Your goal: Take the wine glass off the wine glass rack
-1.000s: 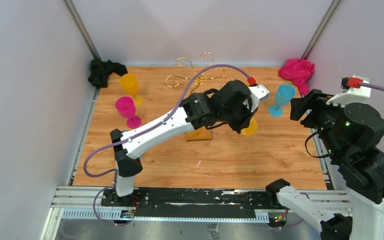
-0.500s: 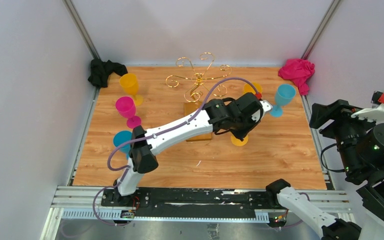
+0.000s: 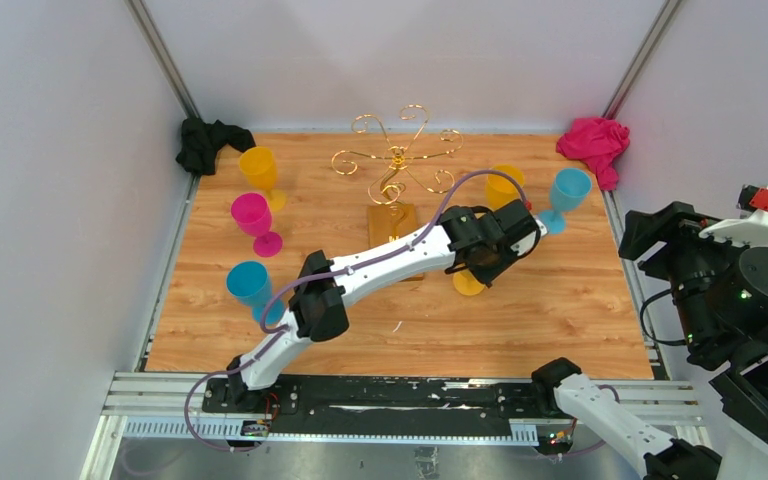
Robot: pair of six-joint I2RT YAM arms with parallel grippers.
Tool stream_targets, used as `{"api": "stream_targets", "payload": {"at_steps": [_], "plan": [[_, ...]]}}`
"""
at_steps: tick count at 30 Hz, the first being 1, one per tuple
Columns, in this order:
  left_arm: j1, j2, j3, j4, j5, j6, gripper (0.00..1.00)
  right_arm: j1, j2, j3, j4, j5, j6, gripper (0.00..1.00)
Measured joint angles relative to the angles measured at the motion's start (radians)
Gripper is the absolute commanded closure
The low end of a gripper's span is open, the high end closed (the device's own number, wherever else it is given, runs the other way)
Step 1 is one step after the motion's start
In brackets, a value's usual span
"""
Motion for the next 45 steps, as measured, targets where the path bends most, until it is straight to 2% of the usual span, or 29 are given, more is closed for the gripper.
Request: {"api": "stream_targets", "payload": {"at_steps": [10, 31, 39, 45], "plan": [[0.052, 0.077, 0.082, -0.006, -0.001, -0.001, 1.00, 0.000, -0.005, -0.026, -0.001, 0.004, 0.000, 0.34], [0.060, 0.044, 0.006, -0.027, 0.021, -0.006, 1.00, 0.000, -0.005, -0.072, 0.012, 0.000, 0.001, 0.34], [0.058, 0.043, 0.003, -0.027, 0.017, -0.004, 0.77, 0.000, -0.005, -0.077, 0.014, -0.002, 0.002, 0.30], [0.058, 0.041, -0.022, -0.057, 0.009, -0.002, 0.66, 0.000, -0.005, -0.097, 0.022, -0.026, 0.010, 0.26]]}}
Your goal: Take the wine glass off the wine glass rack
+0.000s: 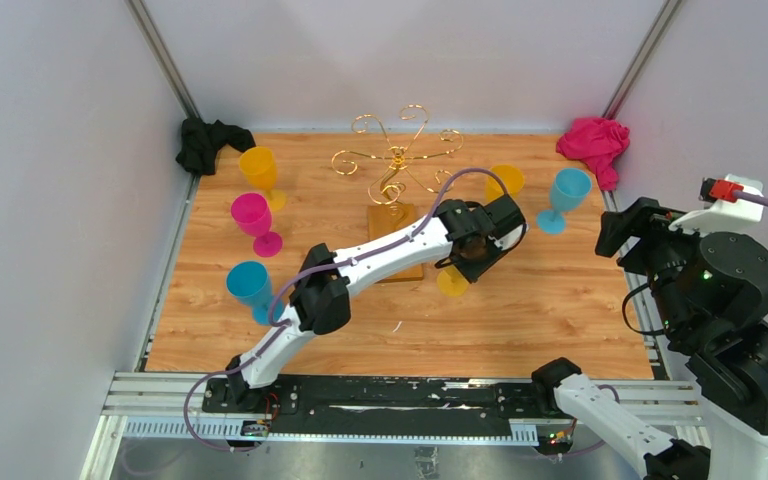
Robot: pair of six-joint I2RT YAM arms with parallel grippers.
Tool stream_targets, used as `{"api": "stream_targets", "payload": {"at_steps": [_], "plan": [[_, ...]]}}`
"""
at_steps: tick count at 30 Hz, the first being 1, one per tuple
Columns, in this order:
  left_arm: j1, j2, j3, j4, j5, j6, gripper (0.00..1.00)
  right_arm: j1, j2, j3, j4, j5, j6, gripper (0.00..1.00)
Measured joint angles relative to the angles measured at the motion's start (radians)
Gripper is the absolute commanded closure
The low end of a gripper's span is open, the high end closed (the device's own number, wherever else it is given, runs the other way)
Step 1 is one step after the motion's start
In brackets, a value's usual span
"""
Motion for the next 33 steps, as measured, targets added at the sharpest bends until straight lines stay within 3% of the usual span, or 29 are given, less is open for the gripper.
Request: {"api": "stream_targets", "payload": {"at_steps": [8, 16, 20, 25, 30, 33], "plan": [[0.000, -0.068, -0.001, -0.016, -0.019, -0.002, 0.57, 0.000, 0.002, -0.023, 0.006, -0.036, 0.014, 0.12], [-0.016, -0.161, 0.021, -0.017, -0.026, -0.003, 0.57, 0.000, 0.002, -0.028, 0.012, -0.057, 0.015, 0.01], [-0.037, -0.196, 0.037, -0.018, -0.027, -0.006, 0.57, 0.000, 0.002, -0.035, 0.015, -0.062, 0.017, 0.01], [-0.074, -0.274, 0.100, -0.021, -0.054, -0.014, 0.69, 0.000, 0.008, -0.034, 0.013, -0.059, 0.024, 0.01], [-0.138, -0.401, 0.167, 0.000, -0.216, -0.021, 0.72, 0.000, 0.019, -0.034, 0.013, -0.051, 0.037, 0.01], [-0.185, -0.530, 0.101, 0.079, -0.376, -0.021, 0.70, 0.000, 0.029, -0.037, 0.013, -0.051, 0.038, 0.01]]}}
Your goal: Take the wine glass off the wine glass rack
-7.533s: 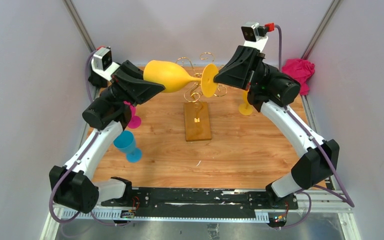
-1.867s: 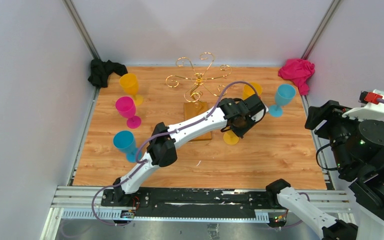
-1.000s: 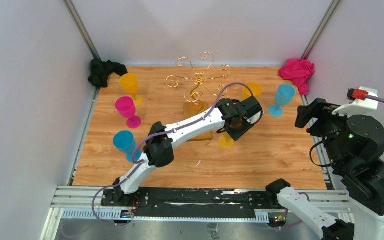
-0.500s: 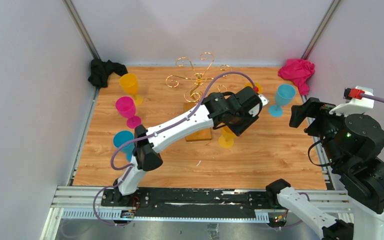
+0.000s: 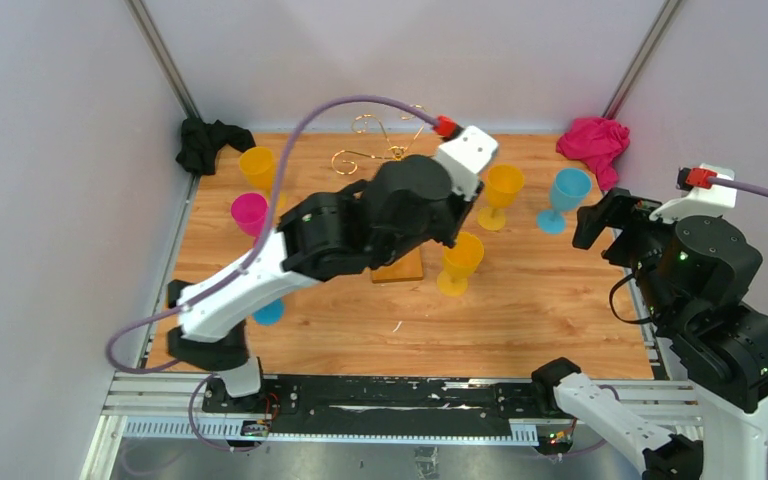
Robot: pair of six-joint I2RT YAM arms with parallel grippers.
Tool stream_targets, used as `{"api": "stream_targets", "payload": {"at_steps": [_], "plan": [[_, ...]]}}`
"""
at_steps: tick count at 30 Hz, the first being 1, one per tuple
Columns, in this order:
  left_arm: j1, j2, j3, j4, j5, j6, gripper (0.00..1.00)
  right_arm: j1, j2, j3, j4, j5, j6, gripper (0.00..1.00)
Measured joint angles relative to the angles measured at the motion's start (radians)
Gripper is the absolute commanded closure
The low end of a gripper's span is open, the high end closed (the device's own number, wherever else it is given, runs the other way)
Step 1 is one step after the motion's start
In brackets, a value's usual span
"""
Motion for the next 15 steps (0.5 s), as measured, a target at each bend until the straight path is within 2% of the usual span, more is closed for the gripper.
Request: {"api": "stream_targets", "payload": {"at_steps": [4, 6, 7, 9, 12, 15], "plan": [[-0.020, -0.250, -0.332, 0.222, -0.235, 0.006, 0.65, 0.000, 0.014, -0.026, 0.003, -0.004, -0.003, 0.01], [-0.016, -0.388, -0.576, 0.414, -0.351, 0.031, 0.65, 0.000, 0.019, -0.056, 0.016, -0.013, -0.010, 0.01], [-0.010, -0.478, -0.753, 0.550, -0.425, 0.050, 0.65, 0.000, 0.023, -0.082, 0.027, -0.023, -0.021, 0.01], [-0.009, -0.566, -0.937, 0.695, -0.513, 0.083, 0.65, 0.000, 0.031, -0.111, 0.038, -0.026, -0.032, 0.00], [-0.009, -0.634, -1.104, 0.858, -0.653, 0.130, 0.65, 0.000, 0.042, -0.174, 0.066, -0.027, -0.056, 0.01], [-0.009, -0.659, -1.160, 0.938, -0.743, 0.160, 0.66, 0.000, 0.045, -0.221, 0.086, -0.024, -0.071, 0.01]]}}
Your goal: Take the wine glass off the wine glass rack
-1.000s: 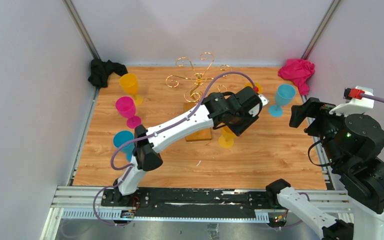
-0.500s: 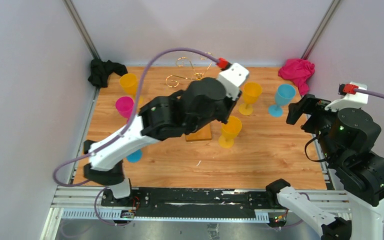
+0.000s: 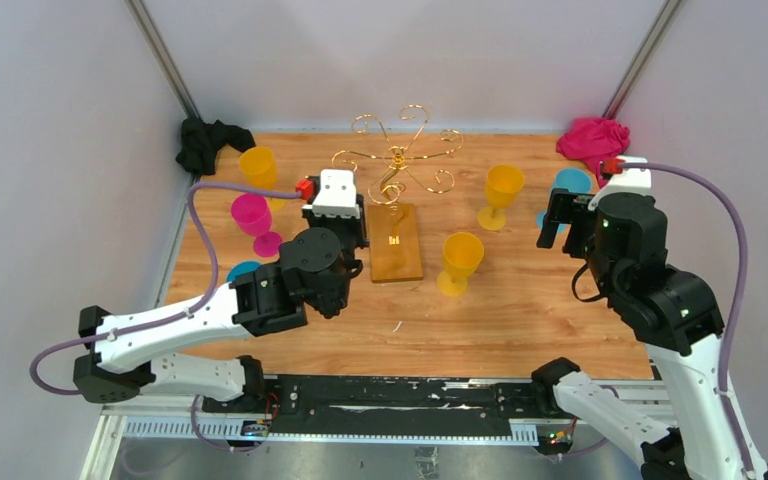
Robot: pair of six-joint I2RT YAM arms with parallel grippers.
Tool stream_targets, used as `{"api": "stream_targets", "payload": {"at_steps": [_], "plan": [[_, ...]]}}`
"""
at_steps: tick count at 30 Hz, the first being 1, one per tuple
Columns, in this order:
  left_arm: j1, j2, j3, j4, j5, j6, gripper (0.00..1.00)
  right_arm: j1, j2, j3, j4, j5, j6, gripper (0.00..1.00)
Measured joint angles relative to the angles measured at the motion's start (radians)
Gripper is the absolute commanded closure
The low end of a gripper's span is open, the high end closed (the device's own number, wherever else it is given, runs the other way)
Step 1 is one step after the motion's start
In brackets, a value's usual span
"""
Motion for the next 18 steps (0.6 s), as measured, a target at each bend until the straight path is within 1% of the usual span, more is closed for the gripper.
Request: {"api": "stream_targets", "payload": {"at_steps": [3, 5, 8, 12, 18], "plan": [[0.000, -0.049, -0.061, 0.056, -0.089, 0.015, 0.67, 0.000, -0.001, -0.050, 0.031, 0.010, -0.009, 0.00], [0.000, -0.105, -0.118, 0.096, -0.169, 0.020, 0.67, 0.000, -0.006, -0.084, 0.054, 0.023, -0.016, 0.01], [0.011, -0.175, -0.182, 0.138, -0.254, 0.023, 0.67, 0.000, -0.006, -0.107, 0.073, 0.032, -0.026, 0.01], [0.024, -0.217, -0.219, 0.159, -0.311, 0.027, 0.67, 0.000, -0.004, -0.110, 0.091, 0.054, -0.030, 0.01], [0.027, -0.190, -0.218, 0.174, -0.333, 0.039, 0.66, 0.000, 0.000, -0.110, 0.097, 0.082, -0.033, 0.01]]}}
